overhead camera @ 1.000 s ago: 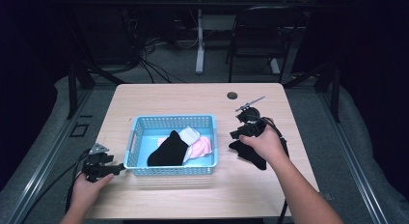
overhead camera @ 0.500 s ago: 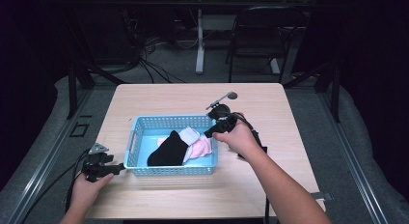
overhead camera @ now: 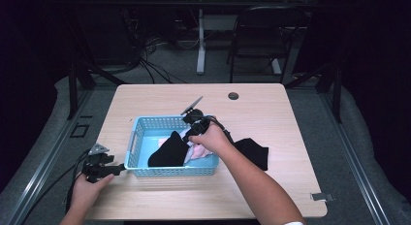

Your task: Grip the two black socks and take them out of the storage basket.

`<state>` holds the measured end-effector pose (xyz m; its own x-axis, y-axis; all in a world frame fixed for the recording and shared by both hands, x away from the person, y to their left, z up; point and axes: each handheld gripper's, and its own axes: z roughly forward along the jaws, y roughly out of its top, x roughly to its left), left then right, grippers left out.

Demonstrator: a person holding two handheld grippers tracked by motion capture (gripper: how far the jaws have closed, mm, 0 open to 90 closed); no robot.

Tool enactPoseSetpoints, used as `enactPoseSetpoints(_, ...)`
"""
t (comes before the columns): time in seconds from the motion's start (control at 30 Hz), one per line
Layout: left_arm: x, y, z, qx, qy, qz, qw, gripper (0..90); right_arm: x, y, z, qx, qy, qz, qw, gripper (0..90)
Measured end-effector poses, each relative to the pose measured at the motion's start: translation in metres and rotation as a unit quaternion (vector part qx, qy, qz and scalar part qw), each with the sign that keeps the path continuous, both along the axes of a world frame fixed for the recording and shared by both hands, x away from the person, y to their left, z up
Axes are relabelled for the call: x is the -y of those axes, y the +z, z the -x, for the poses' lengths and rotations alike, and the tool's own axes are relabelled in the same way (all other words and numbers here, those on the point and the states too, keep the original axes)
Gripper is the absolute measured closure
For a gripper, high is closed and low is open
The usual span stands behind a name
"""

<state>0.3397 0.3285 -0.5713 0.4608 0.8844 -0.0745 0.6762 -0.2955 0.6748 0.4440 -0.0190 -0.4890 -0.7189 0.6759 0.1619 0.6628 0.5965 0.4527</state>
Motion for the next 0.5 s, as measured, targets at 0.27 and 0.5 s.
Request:
enactPoseSetpoints(0.27,0.000,0.000,0.000,0.001,0.000,0.000,1.0000,30.6,-0.024,-0.020,-0.014,-0.013,0.003,0.007,0.9999,55.5)
enactPoseSetpoints(0.5,0.000,0.001,0.000,0.002,-0.001,0.001,1.0000,30.6,-0.041,-0.036,-0.025,-0.024,-0.002,0.013,0.9996,51.3)
